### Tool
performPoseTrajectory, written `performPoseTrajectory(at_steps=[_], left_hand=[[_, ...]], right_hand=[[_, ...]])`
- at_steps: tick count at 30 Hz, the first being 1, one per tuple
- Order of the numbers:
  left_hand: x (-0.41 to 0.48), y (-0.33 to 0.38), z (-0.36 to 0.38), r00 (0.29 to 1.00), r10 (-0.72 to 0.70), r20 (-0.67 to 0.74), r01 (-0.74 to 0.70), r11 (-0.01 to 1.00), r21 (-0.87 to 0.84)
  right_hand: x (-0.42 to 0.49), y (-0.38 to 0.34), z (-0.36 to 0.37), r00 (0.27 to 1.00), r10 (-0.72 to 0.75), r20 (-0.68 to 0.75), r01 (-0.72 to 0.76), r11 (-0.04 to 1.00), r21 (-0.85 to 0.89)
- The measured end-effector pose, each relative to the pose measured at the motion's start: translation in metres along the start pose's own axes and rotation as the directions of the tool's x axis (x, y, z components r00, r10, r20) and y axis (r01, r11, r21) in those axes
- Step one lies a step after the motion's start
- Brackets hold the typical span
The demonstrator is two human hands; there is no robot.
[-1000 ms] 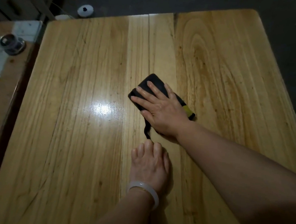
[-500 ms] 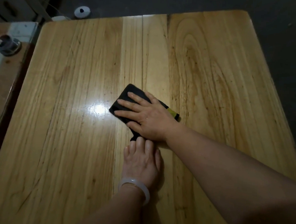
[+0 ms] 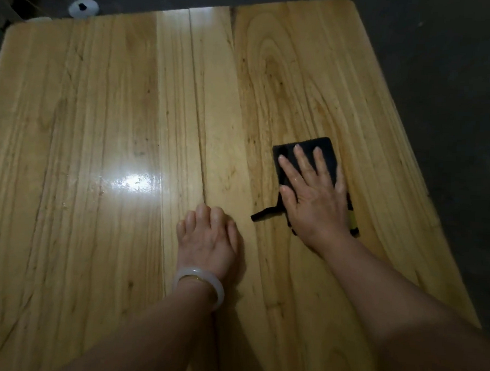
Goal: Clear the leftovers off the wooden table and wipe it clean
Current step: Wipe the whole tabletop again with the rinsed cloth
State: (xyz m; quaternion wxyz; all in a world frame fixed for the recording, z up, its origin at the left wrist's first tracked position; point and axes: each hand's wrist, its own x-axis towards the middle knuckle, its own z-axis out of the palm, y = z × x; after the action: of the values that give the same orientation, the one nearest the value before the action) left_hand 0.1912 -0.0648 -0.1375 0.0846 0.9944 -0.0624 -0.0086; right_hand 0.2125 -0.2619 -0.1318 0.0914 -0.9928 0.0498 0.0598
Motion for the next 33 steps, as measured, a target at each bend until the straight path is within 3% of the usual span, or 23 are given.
performPoseTrajectory(at_steps=[7, 17, 25, 33], left_hand=[[0.001, -0.003, -0.002, 0.998, -0.008, 0.063, 0.009, 1.0, -0.016], [-0.001, -0.004, -0.001, 0.999, 0.04, 0.02, -0.039, 0.998, -0.057], [-0.002, -0.002, -0.004, 0.999, 0.032, 0.014, -0.031, 0.997, -0.072], [-0.003, 0.002, -0.004, 1.0, -0.006, 0.028, 0.008, 0.998, -0.065]], right_hand=[[-0.086, -0.038, 0.02, 0.999, 0.041, -0.027, -0.039, 0.998, 0.046], [-0.157, -0.102, 0.037, 0.998, 0.06, -0.002, -0.06, 0.992, 0.108], [-0.156, -0.049, 0.029, 0.991, -0.13, 0.035, 0.126, 0.988, 0.092], [-0.152, 0.053, 0.008, 0.999, 0.051, 0.006, -0.052, 0.999, 0.015]])
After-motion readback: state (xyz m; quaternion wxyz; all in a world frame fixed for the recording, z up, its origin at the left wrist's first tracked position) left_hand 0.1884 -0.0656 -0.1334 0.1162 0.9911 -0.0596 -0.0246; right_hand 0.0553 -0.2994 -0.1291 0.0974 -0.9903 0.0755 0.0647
